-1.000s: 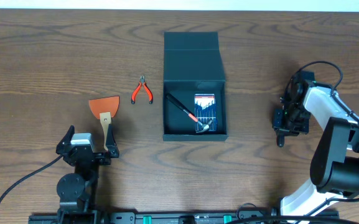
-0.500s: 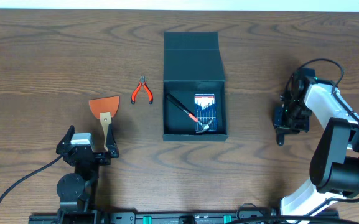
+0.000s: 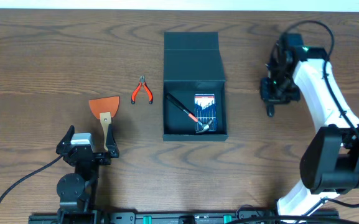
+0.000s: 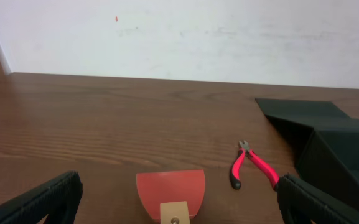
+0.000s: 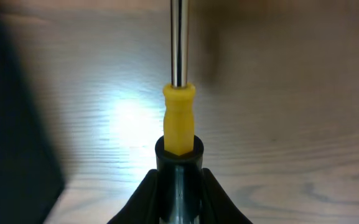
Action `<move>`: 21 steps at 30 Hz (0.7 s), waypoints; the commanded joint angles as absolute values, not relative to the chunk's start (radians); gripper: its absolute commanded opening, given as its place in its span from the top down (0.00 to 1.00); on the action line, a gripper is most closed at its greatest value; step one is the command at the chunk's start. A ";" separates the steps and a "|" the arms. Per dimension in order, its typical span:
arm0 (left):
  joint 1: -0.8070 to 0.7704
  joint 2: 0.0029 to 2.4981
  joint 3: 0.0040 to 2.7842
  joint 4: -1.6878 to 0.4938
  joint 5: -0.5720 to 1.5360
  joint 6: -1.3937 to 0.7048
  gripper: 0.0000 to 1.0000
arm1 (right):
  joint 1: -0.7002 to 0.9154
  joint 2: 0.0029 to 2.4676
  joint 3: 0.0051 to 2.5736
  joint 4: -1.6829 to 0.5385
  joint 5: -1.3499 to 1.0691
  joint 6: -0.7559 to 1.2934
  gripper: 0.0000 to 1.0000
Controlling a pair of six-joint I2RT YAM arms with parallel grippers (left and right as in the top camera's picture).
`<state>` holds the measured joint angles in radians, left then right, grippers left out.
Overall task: Pack container
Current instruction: 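Carry the screwdriver left and lower it into the black box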
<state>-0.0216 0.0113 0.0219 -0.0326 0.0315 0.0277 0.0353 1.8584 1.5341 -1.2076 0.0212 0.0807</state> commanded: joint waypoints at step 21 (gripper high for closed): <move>-0.019 0.011 0.004 -0.069 0.027 0.041 0.01 | 0.508 1.863 1.672 -1.249 0.010 0.197 0.99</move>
<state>-0.0216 0.0113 0.0219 -0.0330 0.0315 0.0277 0.4820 1.8584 1.6485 -1.2457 0.0128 0.1627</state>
